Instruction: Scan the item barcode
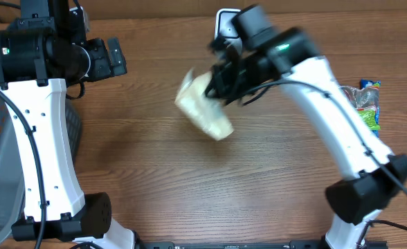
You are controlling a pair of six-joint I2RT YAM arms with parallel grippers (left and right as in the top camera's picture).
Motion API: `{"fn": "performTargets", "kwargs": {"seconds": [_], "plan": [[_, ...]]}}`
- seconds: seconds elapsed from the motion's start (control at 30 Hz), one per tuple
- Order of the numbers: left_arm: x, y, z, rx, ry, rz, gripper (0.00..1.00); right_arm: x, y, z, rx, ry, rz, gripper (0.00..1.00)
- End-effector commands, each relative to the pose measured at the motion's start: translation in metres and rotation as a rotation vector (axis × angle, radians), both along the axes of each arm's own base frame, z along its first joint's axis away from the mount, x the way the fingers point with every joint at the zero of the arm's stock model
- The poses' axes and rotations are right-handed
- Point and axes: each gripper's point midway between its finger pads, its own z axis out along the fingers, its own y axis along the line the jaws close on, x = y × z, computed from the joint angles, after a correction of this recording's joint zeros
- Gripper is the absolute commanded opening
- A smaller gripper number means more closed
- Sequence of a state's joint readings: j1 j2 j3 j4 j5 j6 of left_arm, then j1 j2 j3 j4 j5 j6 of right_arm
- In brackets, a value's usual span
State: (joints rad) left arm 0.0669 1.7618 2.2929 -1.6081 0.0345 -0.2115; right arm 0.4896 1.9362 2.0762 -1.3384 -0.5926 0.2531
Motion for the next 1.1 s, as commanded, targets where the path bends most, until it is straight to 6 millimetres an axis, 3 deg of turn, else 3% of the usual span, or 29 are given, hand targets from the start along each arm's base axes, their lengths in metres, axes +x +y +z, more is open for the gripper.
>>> {"fn": "performTargets", "kwargs": {"seconds": [0.0,0.07,0.13,0.17,0.23,0.4,0.6,0.67,0.8,0.97,1.07], "plan": [[-0.003,-0.003,0.006,-0.016,-0.017,0.006,1.0,0.035,-0.039,-0.074,-0.042,0.143,-0.109,0.04],[-0.003,-0.003,0.006,-0.016,-0.017,0.006,1.0,0.042,-0.052,-0.134,-0.049,0.27,-0.165,0.04],[-0.003,-0.003,0.006,-0.016,-0.017,0.006,1.0,0.036,-0.063,-0.185,-0.062,0.406,-0.201,0.04],[-0.003,-0.003,0.006,-0.016,-0.017,0.006,1.0,0.031,-0.067,-0.203,-0.061,0.46,-0.201,0.04],[-0.003,-0.003,0.006,-0.016,-0.017,0.006,1.0,0.027,-0.073,-0.22,-0.064,0.499,-0.185,0.04],[-0.003,-0.003,0.006,-0.016,-0.017,0.006,1.0,0.029,-0.072,-0.213,-0.083,0.446,-0.163,0.04],[-0.003,-0.003,0.006,-0.016,-0.017,0.006,1.0,0.035,-0.067,-0.187,-0.136,0.332,-0.132,0.36],[-0.003,-0.003,0.006,-0.016,-0.017,0.006,1.0,0.043,-0.071,-0.165,-0.178,0.252,-0.142,0.45],[-0.003,-0.003,0.006,-0.016,-0.017,0.006,1.0,0.061,-0.091,-0.144,-0.286,0.15,-0.255,0.54],[-0.003,-0.003,0.006,-0.016,-0.017,0.006,1.0,0.085,-0.139,-0.157,-0.55,0.048,-0.474,0.56],[-0.003,-0.003,0.006,-0.016,-0.017,0.006,1.0,0.089,-0.147,-0.165,-0.628,-0.003,-0.507,0.57]]}}
